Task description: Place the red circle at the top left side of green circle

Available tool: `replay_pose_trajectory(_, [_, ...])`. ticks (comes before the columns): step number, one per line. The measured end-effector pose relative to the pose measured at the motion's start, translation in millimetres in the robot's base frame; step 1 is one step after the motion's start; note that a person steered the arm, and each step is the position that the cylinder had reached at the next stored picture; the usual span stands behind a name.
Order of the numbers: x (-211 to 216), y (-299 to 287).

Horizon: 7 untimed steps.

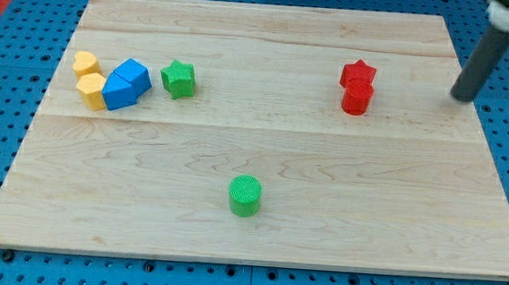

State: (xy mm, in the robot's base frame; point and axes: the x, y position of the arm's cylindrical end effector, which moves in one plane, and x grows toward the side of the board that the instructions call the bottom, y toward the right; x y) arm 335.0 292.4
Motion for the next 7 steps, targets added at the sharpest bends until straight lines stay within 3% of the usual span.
replay_pose_trajectory(1, [-49, -63])
replay_pose_trajectory(2, [-50, -126])
replay_pose_trajectory(4, [44, -133])
replay_pose_trajectory(6, [84, -163])
replay_pose_trajectory(7, [89, -225])
